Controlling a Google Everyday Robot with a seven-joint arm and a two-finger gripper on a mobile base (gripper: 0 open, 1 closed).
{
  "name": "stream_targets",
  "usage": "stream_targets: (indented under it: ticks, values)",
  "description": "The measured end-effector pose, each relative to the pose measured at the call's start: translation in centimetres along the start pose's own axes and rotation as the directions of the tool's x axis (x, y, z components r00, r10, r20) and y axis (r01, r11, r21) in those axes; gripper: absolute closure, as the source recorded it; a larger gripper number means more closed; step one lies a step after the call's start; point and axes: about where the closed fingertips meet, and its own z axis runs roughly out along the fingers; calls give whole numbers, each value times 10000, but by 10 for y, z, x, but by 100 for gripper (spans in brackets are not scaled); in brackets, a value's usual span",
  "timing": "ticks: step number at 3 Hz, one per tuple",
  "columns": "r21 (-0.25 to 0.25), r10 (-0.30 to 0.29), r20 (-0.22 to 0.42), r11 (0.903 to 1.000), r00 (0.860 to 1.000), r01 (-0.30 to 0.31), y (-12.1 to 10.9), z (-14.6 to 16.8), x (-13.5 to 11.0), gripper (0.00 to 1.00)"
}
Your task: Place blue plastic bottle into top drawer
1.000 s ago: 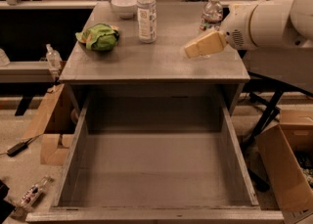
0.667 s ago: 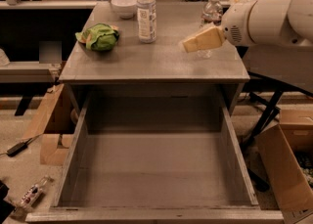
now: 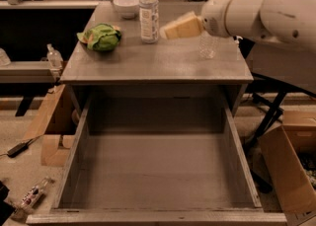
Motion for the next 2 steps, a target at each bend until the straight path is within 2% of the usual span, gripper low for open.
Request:
stream_targets:
  ticks: [1,2]
  values:
    - [-92,355,1292,9994,9910,-346,-17,68,-27,0]
    - [-238,564,1743,9983,9831,-531,-25,104,-44,0]
